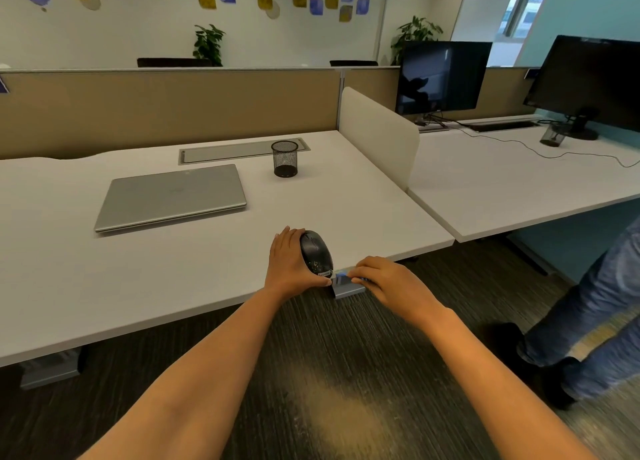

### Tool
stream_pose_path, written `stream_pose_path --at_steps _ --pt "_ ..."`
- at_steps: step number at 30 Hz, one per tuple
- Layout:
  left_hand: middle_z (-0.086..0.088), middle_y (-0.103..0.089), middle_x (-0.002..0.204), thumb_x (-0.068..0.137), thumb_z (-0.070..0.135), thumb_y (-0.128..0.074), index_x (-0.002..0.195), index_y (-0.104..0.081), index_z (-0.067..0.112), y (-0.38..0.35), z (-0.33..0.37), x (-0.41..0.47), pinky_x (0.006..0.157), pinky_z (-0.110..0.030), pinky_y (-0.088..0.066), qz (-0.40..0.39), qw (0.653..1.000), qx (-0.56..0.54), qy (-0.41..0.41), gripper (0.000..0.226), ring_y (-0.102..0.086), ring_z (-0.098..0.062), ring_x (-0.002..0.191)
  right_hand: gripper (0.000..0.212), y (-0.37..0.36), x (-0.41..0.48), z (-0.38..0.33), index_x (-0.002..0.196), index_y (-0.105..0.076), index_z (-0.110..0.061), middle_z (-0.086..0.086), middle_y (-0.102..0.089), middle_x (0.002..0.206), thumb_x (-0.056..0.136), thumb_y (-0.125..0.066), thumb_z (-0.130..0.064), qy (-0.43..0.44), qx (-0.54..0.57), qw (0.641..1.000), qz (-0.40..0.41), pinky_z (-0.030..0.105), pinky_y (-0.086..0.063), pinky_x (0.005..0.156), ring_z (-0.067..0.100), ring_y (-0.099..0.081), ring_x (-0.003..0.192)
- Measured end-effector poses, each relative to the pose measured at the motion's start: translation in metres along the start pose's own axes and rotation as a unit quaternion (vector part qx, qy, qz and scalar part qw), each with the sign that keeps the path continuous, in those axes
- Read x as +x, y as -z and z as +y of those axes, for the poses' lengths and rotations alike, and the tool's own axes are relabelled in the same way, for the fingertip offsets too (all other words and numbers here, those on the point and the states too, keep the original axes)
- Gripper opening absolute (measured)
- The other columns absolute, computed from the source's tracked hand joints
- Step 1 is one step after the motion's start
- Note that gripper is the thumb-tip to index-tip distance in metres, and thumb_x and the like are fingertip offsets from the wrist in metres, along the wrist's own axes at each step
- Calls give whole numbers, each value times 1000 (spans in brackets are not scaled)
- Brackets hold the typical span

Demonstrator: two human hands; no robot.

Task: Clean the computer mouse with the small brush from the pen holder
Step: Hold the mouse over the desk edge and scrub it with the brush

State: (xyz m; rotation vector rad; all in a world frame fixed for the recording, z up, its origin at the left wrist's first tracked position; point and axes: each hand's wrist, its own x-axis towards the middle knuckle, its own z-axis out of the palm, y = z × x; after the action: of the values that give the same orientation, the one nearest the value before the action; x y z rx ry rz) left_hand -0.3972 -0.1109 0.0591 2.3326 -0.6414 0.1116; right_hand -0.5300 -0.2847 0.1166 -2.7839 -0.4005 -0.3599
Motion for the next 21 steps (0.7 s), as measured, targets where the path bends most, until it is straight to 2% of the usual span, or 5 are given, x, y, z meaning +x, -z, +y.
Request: stream_pose_path --at_steps 5,11,14,17,21 --pt "-5 -42 134 40 62 -70 132 -36 15 -3 3 2 113 -39 -20 -3 1000 -8 -12 108 -32 -26 130 23 1 15 -3 109 -66 -9 9 -68 105 89 -58 -14 6 14 997 78 21 -47 84 19 -63 96" --pt "-6 -35 143 50 49 -84 138 -30 14 -8 1 3 117 -41 -12 -1 1000 -4 -9 108 -21 -27 138 24 -10 17 -1 109 -66 -7 11 -68 104 87 -59 -11 13 1 998 68 23 -48 81 23 -65 94" --pt "-7 -39 138 49 50 -84 134 -34 14 -5 -5 4 112 -47 -23 14 1000 2 -5 105 -30 -30 132 23 -12 7 4 110 -66 -9 10 -67 106 89 -57 -14 6 -4 999 45 20 -43 80 22 -64 95" --pt "-7 -39 138 49 51 -83 134 -34 15 -6 -8 3 112 -47 -24 10 1000 4 -8 105 -31 -29 131 22 -10 2 4 109 -66 -12 5 -66 105 92 -54 -19 -43 70 995 53 12 -41 81 12 -60 94" --pt "-7 -34 143 49 52 -80 138 -29 15 -11 -1 3 117 -43 -14 -11 1000 -17 -20 109 -22 -27 138 19 -7 20 -8 103 -68 -13 3 -69 101 89 -58 -21 -141 212 957 137 7 -45 78 5 -60 89"
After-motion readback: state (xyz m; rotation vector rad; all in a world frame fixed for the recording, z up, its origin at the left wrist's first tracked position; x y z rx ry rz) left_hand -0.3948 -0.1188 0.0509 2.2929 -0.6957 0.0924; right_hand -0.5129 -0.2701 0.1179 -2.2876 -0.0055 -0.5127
